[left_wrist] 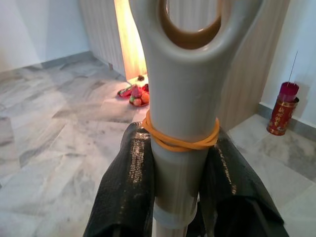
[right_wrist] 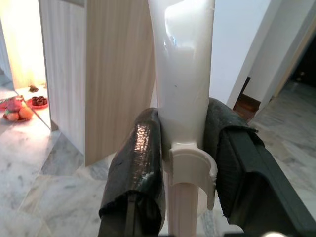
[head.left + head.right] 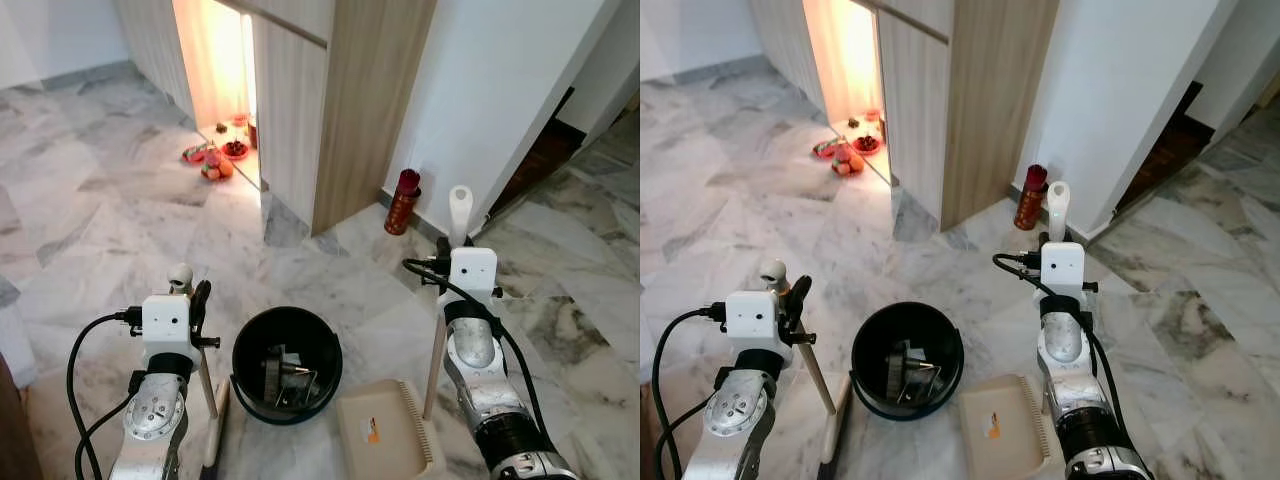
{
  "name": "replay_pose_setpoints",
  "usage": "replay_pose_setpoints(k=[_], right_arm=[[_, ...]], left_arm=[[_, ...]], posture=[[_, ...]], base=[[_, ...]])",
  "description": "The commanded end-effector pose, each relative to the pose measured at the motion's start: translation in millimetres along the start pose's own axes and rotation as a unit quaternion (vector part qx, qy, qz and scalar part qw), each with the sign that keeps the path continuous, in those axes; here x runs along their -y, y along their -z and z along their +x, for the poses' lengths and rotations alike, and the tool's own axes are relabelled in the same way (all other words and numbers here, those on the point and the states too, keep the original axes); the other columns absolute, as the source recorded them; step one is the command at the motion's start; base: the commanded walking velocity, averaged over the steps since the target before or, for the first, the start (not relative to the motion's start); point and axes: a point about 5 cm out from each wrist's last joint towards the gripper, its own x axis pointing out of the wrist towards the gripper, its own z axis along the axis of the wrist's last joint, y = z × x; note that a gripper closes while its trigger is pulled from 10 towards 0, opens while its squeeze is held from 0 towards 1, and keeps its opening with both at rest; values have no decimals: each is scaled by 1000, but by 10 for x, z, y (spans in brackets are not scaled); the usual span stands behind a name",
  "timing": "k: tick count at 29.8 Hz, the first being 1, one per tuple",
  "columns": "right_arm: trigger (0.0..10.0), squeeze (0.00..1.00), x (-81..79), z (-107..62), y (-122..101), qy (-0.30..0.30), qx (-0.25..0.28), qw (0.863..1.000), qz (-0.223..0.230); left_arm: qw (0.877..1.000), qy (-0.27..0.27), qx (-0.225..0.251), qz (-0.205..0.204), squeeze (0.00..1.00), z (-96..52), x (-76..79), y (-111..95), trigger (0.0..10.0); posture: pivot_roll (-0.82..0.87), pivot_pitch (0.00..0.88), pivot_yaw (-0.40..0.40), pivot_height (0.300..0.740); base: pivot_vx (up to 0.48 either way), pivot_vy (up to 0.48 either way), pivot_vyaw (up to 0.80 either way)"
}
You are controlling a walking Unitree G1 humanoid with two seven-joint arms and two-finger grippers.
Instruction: Sweep floor
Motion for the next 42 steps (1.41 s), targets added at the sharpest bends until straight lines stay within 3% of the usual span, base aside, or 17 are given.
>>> replay_pose_setpoints(k=[1, 32, 42], right_arm=[[10000, 0, 23, 32, -36, 1, 10, 1000, -2], [10000, 0, 17, 32, -29, 1, 9, 1000, -3], [10000, 0, 15, 31, -26, 1, 8, 1000, -3]], left_arm=[[1000, 4, 10, 0, 0, -4, 9, -41, 10000], [1000, 5, 6, 10, 0, -1, 19, -31, 10000], [1000, 6, 6, 10, 0, 1, 19, -31, 10000]], posture=[[121, 72, -94, 740], [120, 75, -96, 740], [120, 79, -95, 740]], base=[[-247, 0, 0], [-39, 0, 0], [0, -266, 0]])
